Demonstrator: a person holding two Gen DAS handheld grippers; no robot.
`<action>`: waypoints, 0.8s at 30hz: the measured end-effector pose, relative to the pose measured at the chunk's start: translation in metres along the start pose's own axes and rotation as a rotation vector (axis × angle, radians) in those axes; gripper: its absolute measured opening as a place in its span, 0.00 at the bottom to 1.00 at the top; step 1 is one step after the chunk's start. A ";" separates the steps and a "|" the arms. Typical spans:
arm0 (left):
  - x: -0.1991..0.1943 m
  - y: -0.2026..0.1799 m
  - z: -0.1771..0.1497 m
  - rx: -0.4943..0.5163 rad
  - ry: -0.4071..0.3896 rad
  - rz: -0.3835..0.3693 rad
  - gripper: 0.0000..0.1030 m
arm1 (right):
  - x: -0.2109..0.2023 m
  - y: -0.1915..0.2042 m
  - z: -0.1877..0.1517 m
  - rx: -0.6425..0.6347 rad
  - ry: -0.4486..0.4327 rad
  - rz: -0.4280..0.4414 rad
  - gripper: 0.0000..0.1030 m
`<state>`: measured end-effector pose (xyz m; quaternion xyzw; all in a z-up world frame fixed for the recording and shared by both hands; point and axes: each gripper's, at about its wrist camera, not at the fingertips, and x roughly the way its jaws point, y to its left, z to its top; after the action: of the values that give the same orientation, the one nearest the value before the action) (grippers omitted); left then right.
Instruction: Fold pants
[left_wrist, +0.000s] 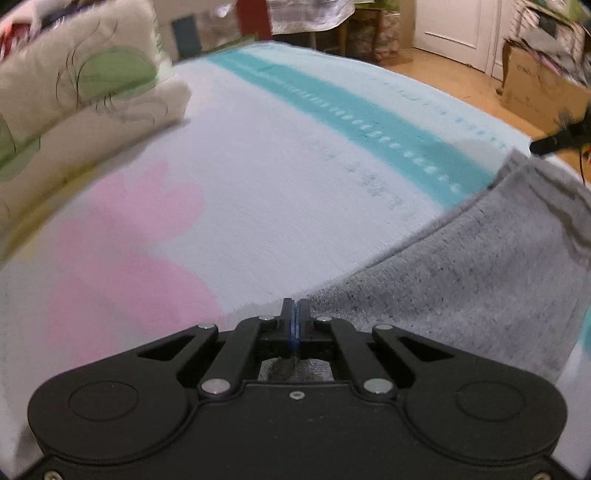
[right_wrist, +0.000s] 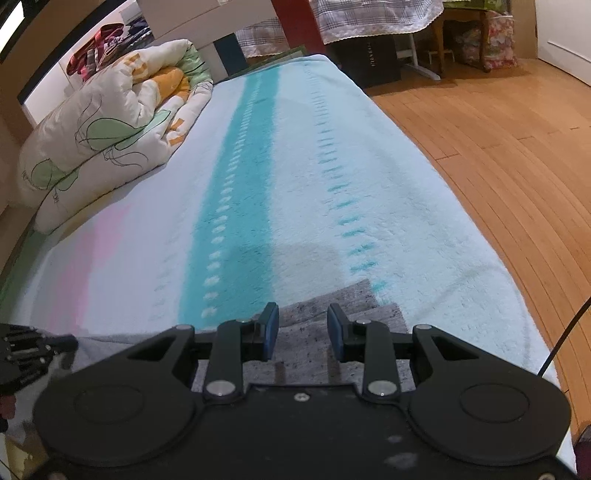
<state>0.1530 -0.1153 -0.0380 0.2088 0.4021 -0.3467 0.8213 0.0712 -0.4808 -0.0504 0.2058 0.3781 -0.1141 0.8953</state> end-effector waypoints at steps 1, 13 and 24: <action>0.002 -0.001 -0.001 0.011 0.013 -0.005 0.01 | 0.000 0.000 0.000 -0.001 0.001 -0.004 0.31; -0.002 -0.021 -0.017 0.149 0.048 0.048 0.19 | 0.007 -0.024 -0.012 -0.051 0.029 -0.143 0.34; -0.003 -0.014 -0.036 0.029 0.040 0.060 0.29 | -0.010 -0.032 -0.021 -0.077 -0.076 -0.081 0.04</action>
<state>0.1225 -0.1014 -0.0576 0.2397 0.4069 -0.3236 0.8200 0.0391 -0.4987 -0.0653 0.1515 0.3562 -0.1435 0.9108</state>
